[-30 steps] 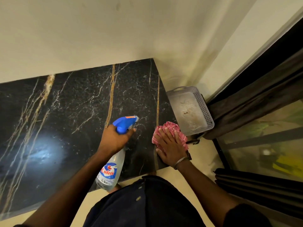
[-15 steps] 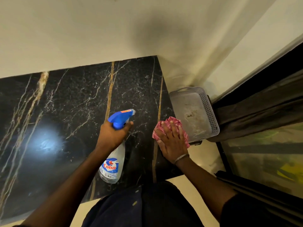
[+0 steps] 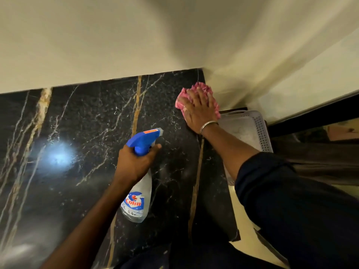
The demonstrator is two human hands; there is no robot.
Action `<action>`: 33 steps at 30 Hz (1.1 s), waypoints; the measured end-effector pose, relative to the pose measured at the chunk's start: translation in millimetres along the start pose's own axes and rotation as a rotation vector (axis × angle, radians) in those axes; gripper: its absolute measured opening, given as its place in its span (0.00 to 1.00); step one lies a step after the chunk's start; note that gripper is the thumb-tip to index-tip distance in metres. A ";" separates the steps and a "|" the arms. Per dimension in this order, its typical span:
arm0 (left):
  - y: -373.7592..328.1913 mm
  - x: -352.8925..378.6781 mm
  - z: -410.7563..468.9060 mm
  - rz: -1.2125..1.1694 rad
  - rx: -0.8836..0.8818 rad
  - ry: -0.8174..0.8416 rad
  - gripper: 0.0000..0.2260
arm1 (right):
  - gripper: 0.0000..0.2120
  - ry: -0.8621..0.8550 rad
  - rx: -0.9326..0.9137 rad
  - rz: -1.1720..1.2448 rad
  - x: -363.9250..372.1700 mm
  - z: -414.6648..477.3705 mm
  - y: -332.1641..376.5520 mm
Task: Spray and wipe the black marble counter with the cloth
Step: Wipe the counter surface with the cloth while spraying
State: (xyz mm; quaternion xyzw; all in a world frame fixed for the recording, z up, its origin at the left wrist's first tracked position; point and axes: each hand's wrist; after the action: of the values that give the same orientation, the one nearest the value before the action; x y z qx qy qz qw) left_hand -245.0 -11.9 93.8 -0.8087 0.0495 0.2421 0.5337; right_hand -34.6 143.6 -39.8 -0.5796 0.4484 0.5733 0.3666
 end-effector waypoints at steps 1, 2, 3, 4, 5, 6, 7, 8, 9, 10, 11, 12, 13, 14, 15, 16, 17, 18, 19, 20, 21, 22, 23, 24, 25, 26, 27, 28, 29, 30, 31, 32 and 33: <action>0.1 -0.2 4.7 0.006 -0.008 -0.004 0.07 | 0.26 -0.003 0.002 -0.006 -1.6 14.9 -2.1; 0.0 -0.4 8.9 0.012 -0.017 -0.009 0.07 | 0.26 -0.010 0.002 -0.007 -2.9 29.2 -4.3; 0.6 -0.7 12.6 0.023 -0.026 -0.012 0.07 | 0.25 -0.011 -0.001 -0.006 -5.0 41.9 -6.2; 0.4 -0.7 14.1 0.033 -0.032 -0.009 0.07 | 0.25 -0.009 -0.004 -0.004 -7.1 52.2 -8.5; 0.7 -0.4 16.6 0.038 -0.040 -0.007 0.07 | 0.25 -0.002 -0.011 -0.003 -8.9 63.2 -10.3; 1.2 0.3 17.2 0.037 -0.049 -0.002 0.08 | 0.25 0.001 -0.016 -0.002 -10.0 70.7 -12.6; 1.6 0.9 17.7 0.034 -0.061 0.001 0.08 | 0.25 0.002 -0.016 -0.001 -10.8 75.6 -14.4; 1.9 1.4 18.7 0.029 -0.070 0.001 0.07 | 0.25 -0.002 -0.015 -0.002 -11.5 79.3 -15.4; 1.9 1.8 19.1 0.024 -0.072 0.003 0.07 | 0.25 -0.008 -0.010 -0.006 -11.8 80.9 -16.0; 1.6 2.0 19.2 0.022 -0.070 0.005 0.07 | 0.25 -0.009 -0.007 -0.007 -12.6 81.5 -15.9; 1.3 2.2 18.9 0.024 -0.063 0.010 0.07 | 0.26 0.000 -0.007 -0.007 -13.6 81.6 -15.0; 1.3 1.8 17.2 0.026 -0.054 0.018 0.07 | 0.26 0.016 -0.008 -0.005 -14.2 80.2 -13.9; 1.3 1.4 15.6 0.027 -0.042 0.025 0.07 | 0.26 0.035 -0.006 -0.002 -14.9 77.6 -13.0; 1.4 1.0 14.4 0.026 -0.033 0.029 0.07 | 0.27 0.049 0.002 0.002 -14.5 72.7 -12.1; 0.9 -0.2 11.9 0.020 -0.025 0.033 0.07 | 0.27 0.047 0.006 0.003 -13.8 63.1 -10.9; 0.1 -1.4 10.0 0.009 -0.013 0.038 0.06 | 0.27 0.033 -0.001 -0.005 -11.4 49.9 -9.5; -1.2 -2.2 7.8 0.000 0.001 0.040 0.06 | 0.27 0.017 -0.011 -0.016 -9.3 34.0 -8.7; -1.7 -3.0 5.7 -0.001 0.012 0.040 0.07 | 0.27 0.009 -0.017 -0.016 -6.8 16.1 -7.4; -1.8 -3.6 4.3 0.003 0.019 0.042 0.07 | 0.27 0.010 -0.016 -0.005 -4.1 -2.0 -5.9; -2.1 -3.6 1.6 0.005 0.028 0.044 0.07 | 0.27 0.010 -0.010 0.006 -2.0 -22.1 -4.4; -2.5 -3.5 -1.0 0.005 0.040 0.045 0.07 | 0.27 0.009 -0.004 0.010 -0.4 -41.8 -1.9; -2.7 -3.2 -4.6 0.008 0.052 0.042 0.07 | 0.27 0.007 0.002 0.011 1.2 -62.3 1.1; -2.8 -2.6 -8.2 0.010 0.066 0.036 0.07 | 0.26 0.006 0.003 0.015 2.4 -82.4 4.1; -2.1 -1.9 -10.0 0.015 0.075 0.031 0.07 | 0.26 0.007 0.001 0.022 3.2 -101.4 7.5; -1.8 -1.1 -13.8 0.030 0.085 0.032 0.07 | 0.26 0.004 0.001 0.035 3.7 -123.4 10.9; -1.5 -0.3 -16.9 0.057 0.095 0.034 0.07 | 0.26 -0.004 -0.001 0.047 4.5 -145.3 14.3; -0.2 0.2 -20.5 0.087 0.106 0.034 0.08 | 0.26 -0.012 -0.002 0.052 5.0 -167.3 17.3; 1.1 0.9 -24.4 0.107 0.116 0.030 0.08 | 0.26 -0.018 -0.006 0.053 5.8 -189.4 20.1; 2.6 1.3 -27.3 0.111 0.119 0.029 0.09 | 0.27 -0.020 -0.012 0.053 6.2 -209.2 23.3; 4.9 2.3 -31.5 0.102 0.116 0.035 0.09 | 0.28 -0.023 -0.018 0.054 7.4 -230.6 26.5; 6.7 2.9 -35.8 0.091 0.111 0.043 0.09 | 0.28 -0.026 -0.025 0.053 8.6 -250.7 30.2; 8.2 3.6 -39.9 0.090 0.111 0.046 0.10 | 0.28 -0.023 -0.029 0.051 9.9 -270.7 33.4; 9.4 4.1 -43.3 0.095 0.114 0.040 0.10 | 0.27 -0.022 -0.032 0.048 11.2 -289.5 36.5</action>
State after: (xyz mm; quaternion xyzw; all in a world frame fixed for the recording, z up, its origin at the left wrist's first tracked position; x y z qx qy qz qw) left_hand -229.9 -53.6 97.6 -0.7783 0.1124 0.2479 0.5658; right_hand 27.6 -141.4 -26.3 -0.5681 0.4490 0.5952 0.3484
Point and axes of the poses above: each hand's wrist, its own z-axis towards the middle knuckle, its own x-axis out of the palm, y = z × x, and after that the axes turned 6 degrees about -y, right-handed
